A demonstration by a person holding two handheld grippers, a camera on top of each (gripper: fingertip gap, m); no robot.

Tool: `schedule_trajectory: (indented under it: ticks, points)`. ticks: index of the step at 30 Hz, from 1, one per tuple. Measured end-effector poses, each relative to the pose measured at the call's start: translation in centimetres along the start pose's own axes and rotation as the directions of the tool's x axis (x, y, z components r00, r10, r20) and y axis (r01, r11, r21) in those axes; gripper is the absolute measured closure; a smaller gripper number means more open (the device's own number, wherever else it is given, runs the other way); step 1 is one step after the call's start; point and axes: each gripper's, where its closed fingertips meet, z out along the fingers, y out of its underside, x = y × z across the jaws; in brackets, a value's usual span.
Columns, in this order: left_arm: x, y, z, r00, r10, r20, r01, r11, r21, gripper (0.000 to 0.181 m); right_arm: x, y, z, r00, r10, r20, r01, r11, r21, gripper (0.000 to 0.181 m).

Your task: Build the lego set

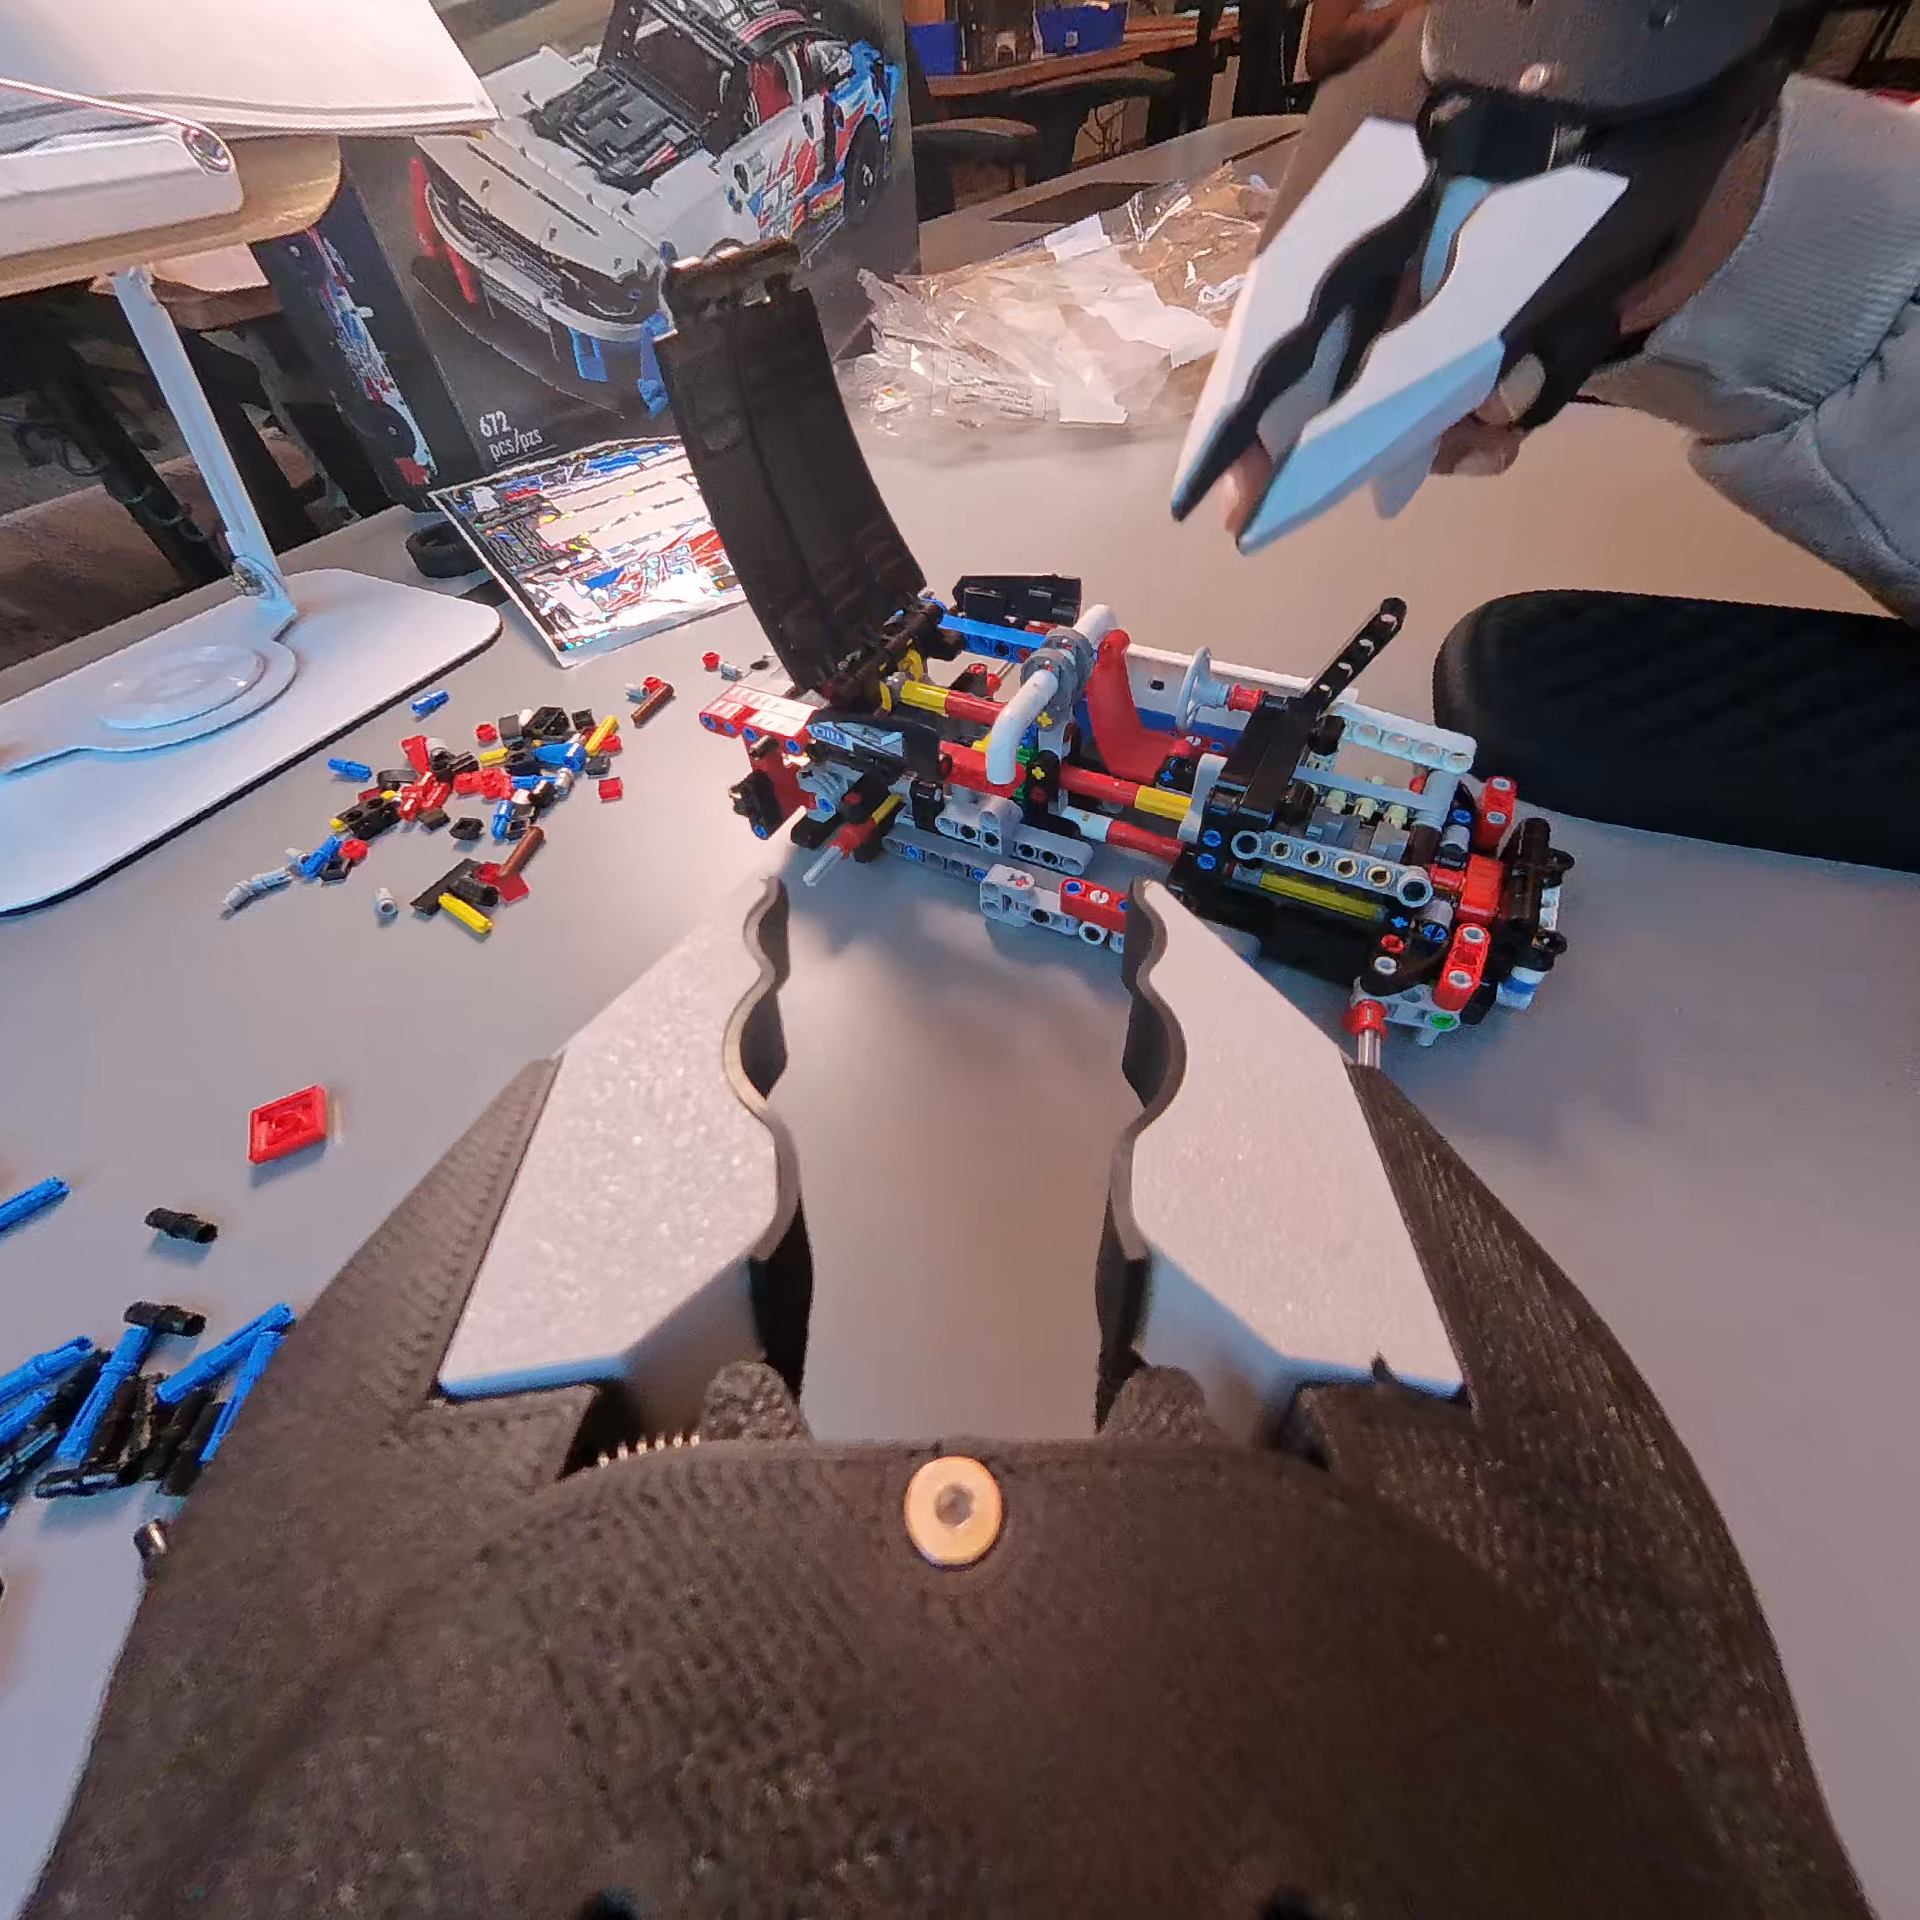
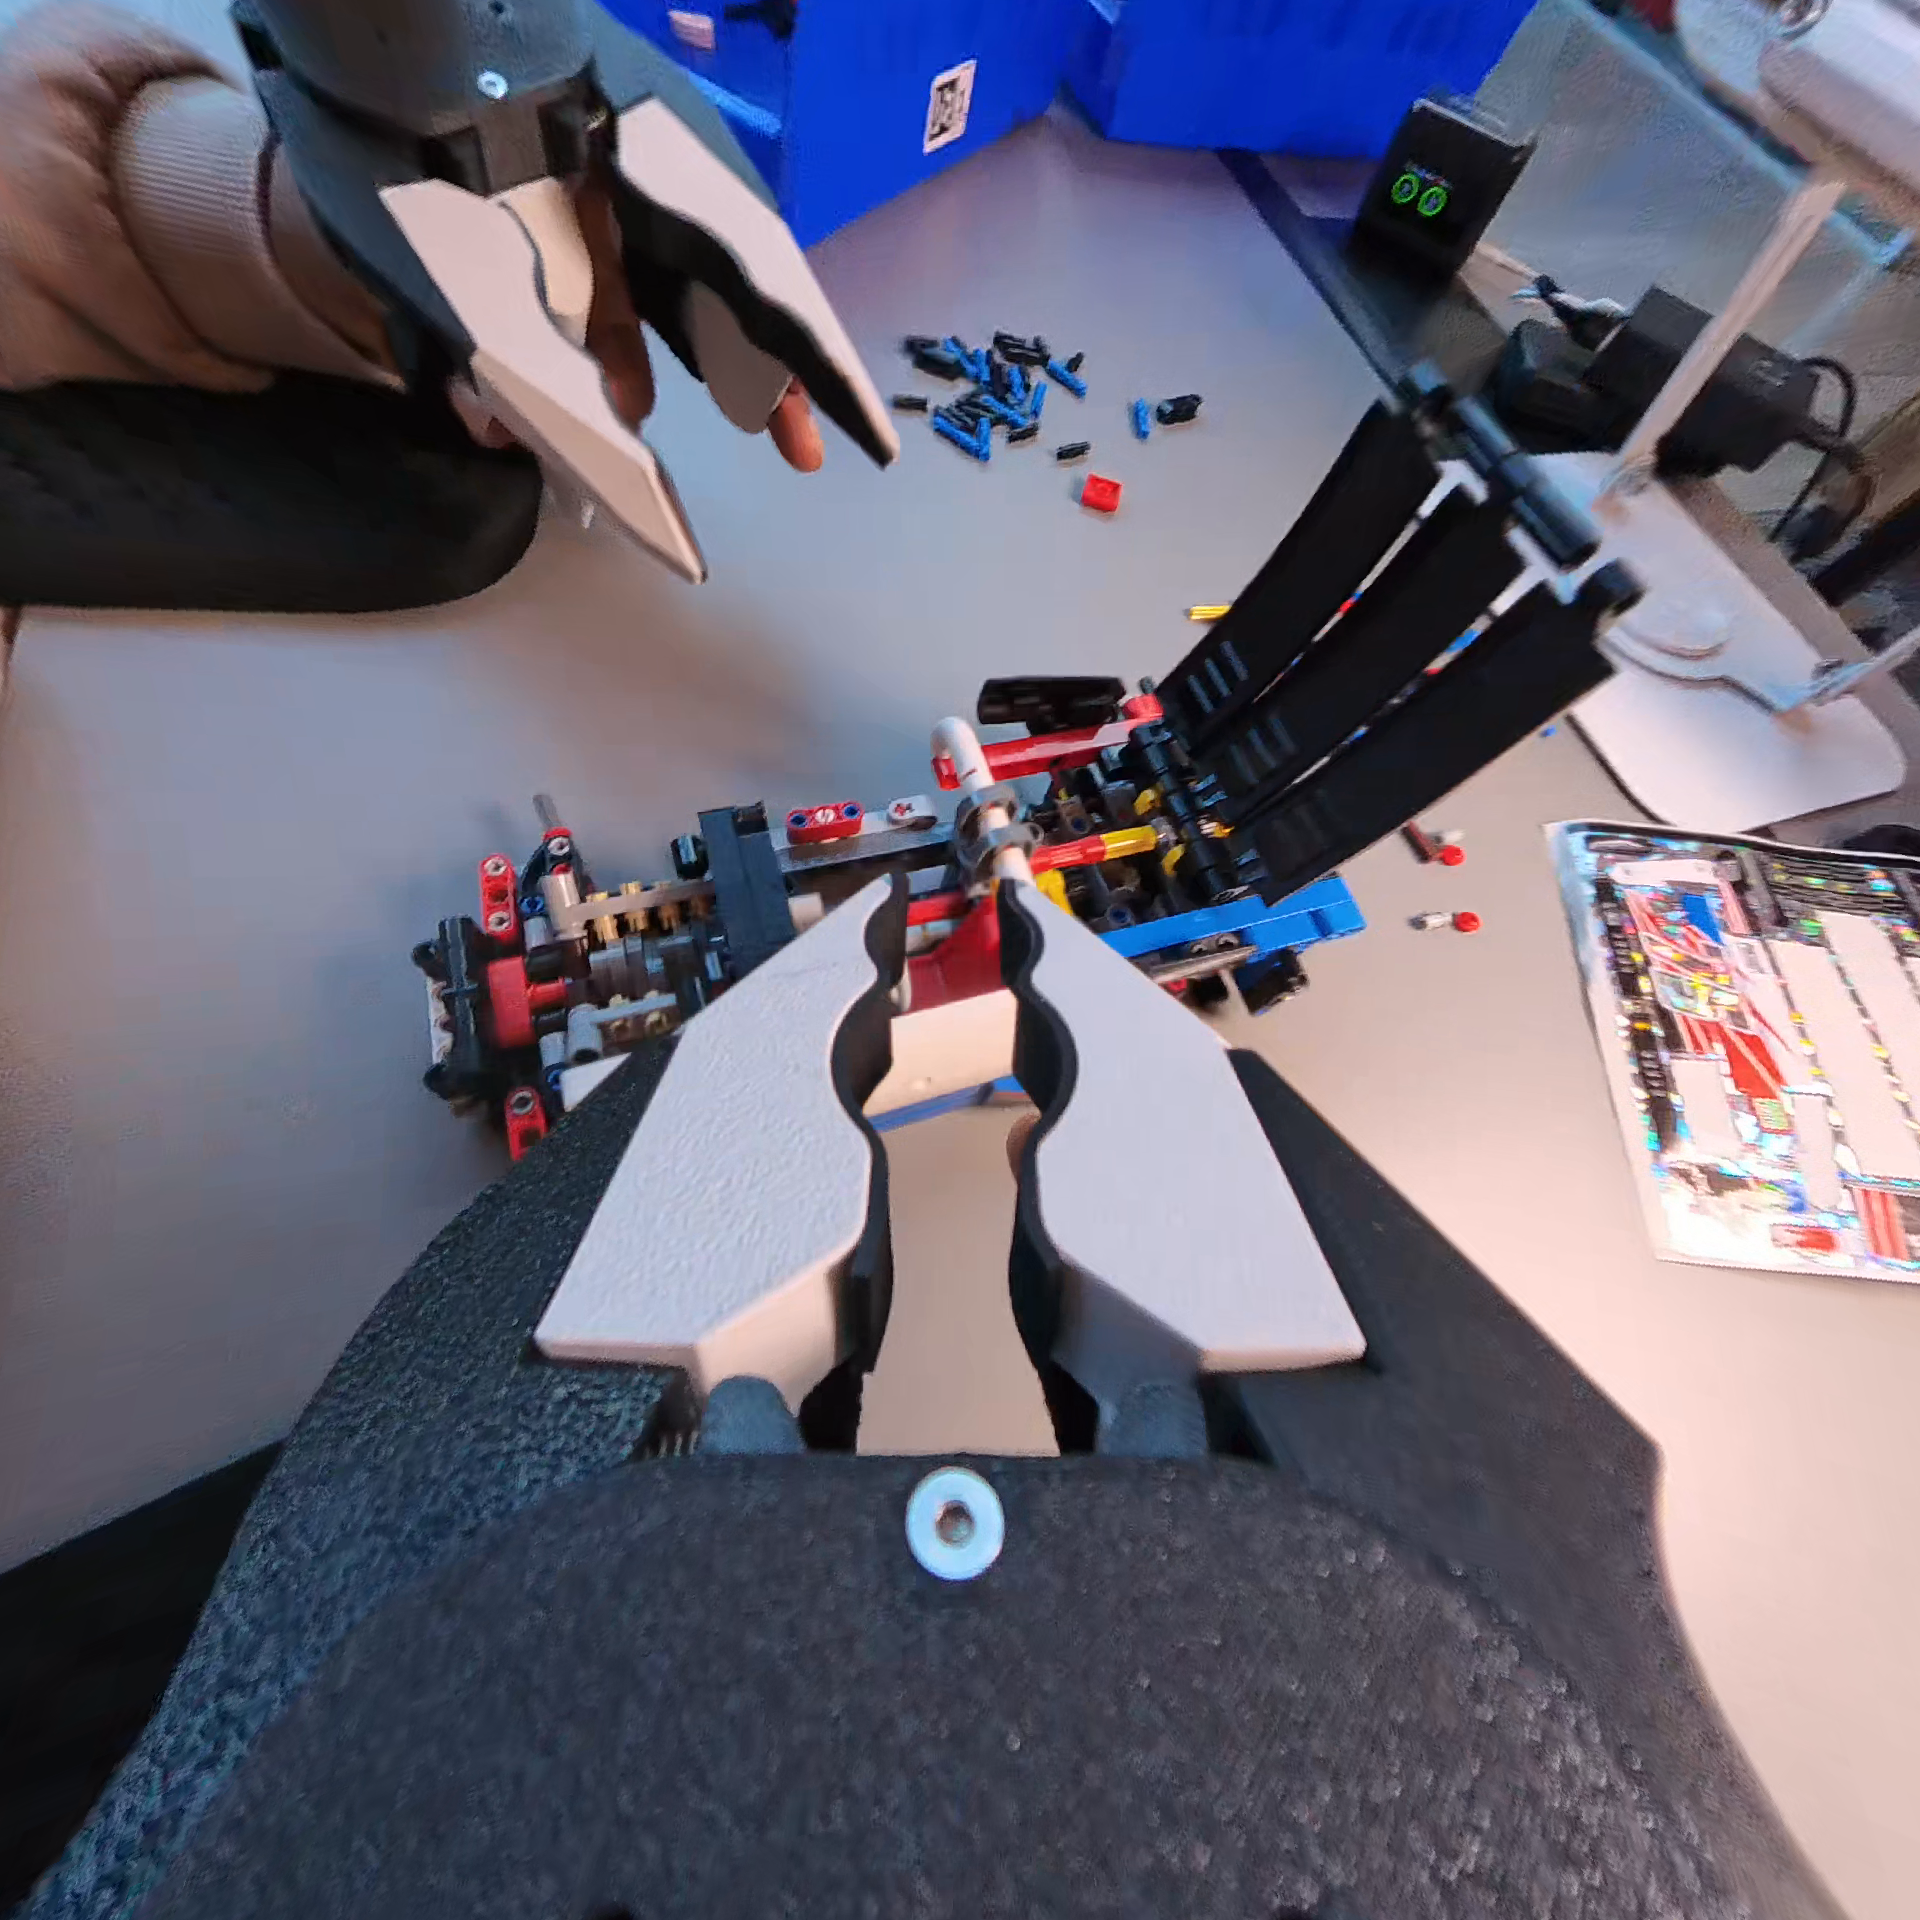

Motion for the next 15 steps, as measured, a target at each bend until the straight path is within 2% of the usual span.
schedule_trajectory:
  ticks: [3, 5, 7, 9, 11, 15]
  points:
    - [0.2, 0.3, 0.3, 1.000, 0.010, -0.007, -0.010, 1.000, -0.016, 0.117, 0.5, -0.2, 1.2, 0.999, -0.028, -0.018, 0.025, 0.990, -0.137, 0.157]
    - [0.3, 0.3, 0.3, 1.000, 0.025, -0.008, -0.025, 0.999, -0.020, 0.117, 0.7, 1.0, 2.6, 0.997, -0.082, -0.004, 0.077, 0.956, -0.283, 0.147]
    - [0.4, 0.2, 0.2, 0.999, 0.039, -0.005, -0.040, 0.999, -0.014, 0.118, 1.0, 2.0, 3.7, 0.992, -0.124, 0.026, 0.124, 0.918, -0.377, 0.148]
    - [0.4, 0.0, 0.0, 0.999, 0.046, 0.000, -0.046, 0.999, -0.007, 0.119, 1.2, 2.4, 4.2, 0.991, -0.120, 0.053, 0.131, 0.902, -0.411, 0.169]
    - [0.3, -0.1, -0.2, 0.999, 0.041, 0.001, -0.041, 0.999, 0.002, 0.120, 1.5, 2.6, 4.5, 0.994, -0.091, 0.060, 0.108, 0.900, -0.422, 0.173]
    - [0.0, -0.2, -0.3, 1.000, 0.018, -0.005, -0.018, 1.000, 0.012, 0.120, 2.2, 2.5, 5.0, 0.994, 0.101, -0.037, -0.107, 0.911, -0.399, 0.173]
